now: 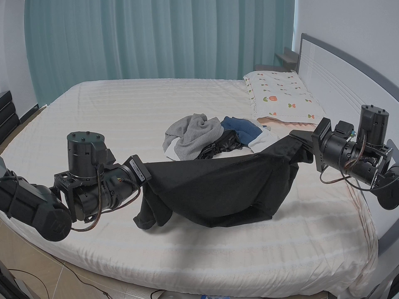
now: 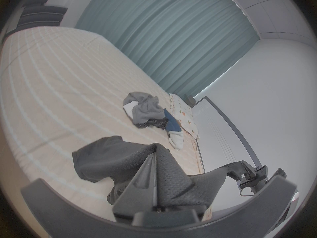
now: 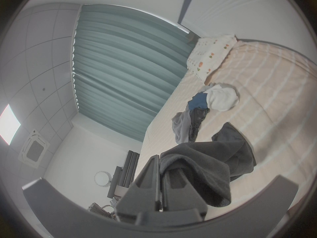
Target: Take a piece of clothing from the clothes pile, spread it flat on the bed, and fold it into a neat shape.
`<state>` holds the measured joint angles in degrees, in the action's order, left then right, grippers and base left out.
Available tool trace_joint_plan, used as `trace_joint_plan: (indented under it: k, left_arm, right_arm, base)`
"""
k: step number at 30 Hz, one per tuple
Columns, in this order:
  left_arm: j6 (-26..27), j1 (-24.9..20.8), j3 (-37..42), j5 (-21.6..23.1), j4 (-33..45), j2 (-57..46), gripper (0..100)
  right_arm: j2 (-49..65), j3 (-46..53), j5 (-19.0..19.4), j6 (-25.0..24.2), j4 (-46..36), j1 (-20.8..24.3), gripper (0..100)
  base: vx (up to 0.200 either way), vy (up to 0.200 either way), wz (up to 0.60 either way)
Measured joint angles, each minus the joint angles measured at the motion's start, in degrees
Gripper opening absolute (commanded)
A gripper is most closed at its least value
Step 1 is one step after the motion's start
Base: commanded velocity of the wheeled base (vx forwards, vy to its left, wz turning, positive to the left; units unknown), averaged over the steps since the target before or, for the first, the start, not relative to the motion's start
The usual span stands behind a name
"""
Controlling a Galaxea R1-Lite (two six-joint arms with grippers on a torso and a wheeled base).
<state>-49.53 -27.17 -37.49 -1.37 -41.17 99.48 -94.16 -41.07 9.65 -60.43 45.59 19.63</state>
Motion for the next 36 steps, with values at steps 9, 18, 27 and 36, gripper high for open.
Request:
trace_joint_plan:
  k: [9,18,27,36]
  left_arm:
    - [-1.49,0.02,1.49,0.26,0.00,-0.16,0]
    - [-3.01,0.16,1.46,0.37,-0.02,-0.30,0]
    - [-3.10,0.22,1.49,0.22,0.12,-1.16,0]
    - [-2.99,0.20,1.55,0.04,0.06,-1.93,0]
  right_arm:
    - [-0.99,1.19,-0.35,-0.15,0.24,0.05,0]
    - [-0.82,1.96,-0.62,0.05,0.28,0.66,0]
    - [-0.30,2.07,-3.45,0.46,0.30,1.54,0]
    - [-0.63,1.74,-10.19,3.83,0.39,2.89,0]
  base:
    - [0.000,0.000,0.00]
    - [0.000,0.133,0.00]
    - [0.000,0.200,0.00]
    - [0.000,0.200,0.00]
